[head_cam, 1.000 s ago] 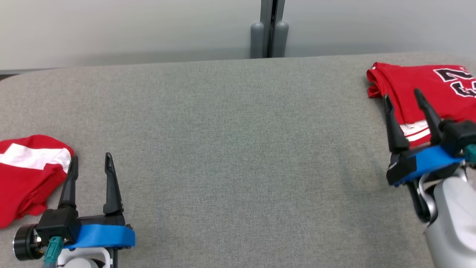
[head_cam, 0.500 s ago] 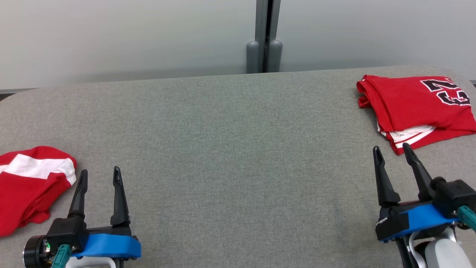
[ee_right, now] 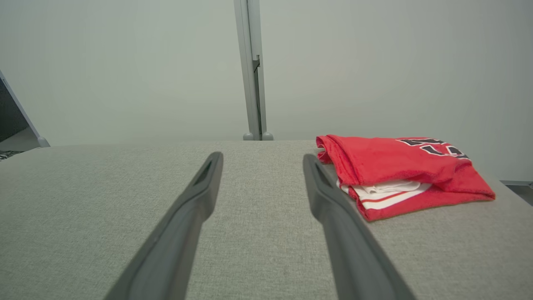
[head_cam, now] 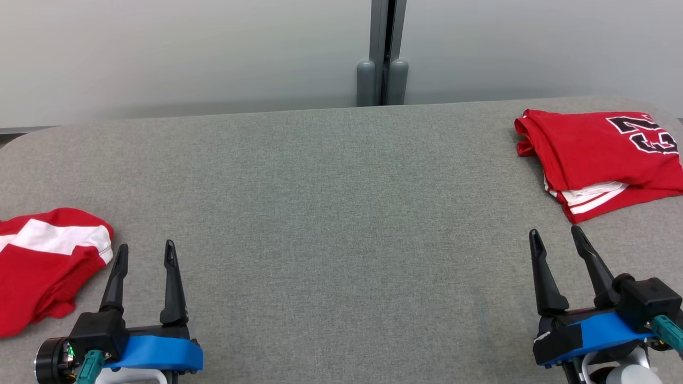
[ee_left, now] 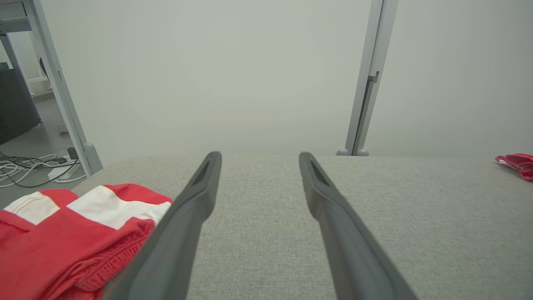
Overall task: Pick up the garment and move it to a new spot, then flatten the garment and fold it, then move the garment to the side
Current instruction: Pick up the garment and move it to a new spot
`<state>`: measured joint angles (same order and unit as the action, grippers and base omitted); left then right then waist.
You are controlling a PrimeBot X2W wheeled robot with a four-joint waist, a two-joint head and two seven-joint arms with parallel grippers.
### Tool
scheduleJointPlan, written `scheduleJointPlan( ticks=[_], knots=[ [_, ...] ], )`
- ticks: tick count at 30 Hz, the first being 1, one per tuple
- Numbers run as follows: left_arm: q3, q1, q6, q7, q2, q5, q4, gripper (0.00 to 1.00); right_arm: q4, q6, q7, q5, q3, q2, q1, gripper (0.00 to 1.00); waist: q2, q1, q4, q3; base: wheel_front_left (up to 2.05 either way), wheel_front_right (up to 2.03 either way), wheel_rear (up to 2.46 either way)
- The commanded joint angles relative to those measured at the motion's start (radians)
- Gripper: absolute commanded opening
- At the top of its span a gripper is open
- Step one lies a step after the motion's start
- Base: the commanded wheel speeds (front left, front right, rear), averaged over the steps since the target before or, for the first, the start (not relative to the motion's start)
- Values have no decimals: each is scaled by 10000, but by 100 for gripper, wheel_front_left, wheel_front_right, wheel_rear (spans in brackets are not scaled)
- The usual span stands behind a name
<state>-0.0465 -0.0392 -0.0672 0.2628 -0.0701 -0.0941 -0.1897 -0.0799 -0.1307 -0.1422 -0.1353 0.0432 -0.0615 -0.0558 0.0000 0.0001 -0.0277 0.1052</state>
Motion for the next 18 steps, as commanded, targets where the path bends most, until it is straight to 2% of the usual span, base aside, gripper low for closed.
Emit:
scheduleJointPlan(
  ticks=[1, 9, 18],
  knots=[
    [24, -80, -7, 26, -69, 56, -10, 100, 46, -1, -24, 80, 53, 51, 109, 100, 0, -1, 19, 10, 0, 0, 0],
    [-1, -89, 55, 24, -85, 55, 27, 100, -7, -1, -82, 110, 31, 91, 192, 100, 0, -1, 377, 8, 0, 0, 0],
    [-158, -92, 108, 26, -154, -26, 70, 100, -91, -1, -32, 170, -238, 100, -25, 100, 0, -1, 1319, -9, 0, 0, 0]
  ],
)
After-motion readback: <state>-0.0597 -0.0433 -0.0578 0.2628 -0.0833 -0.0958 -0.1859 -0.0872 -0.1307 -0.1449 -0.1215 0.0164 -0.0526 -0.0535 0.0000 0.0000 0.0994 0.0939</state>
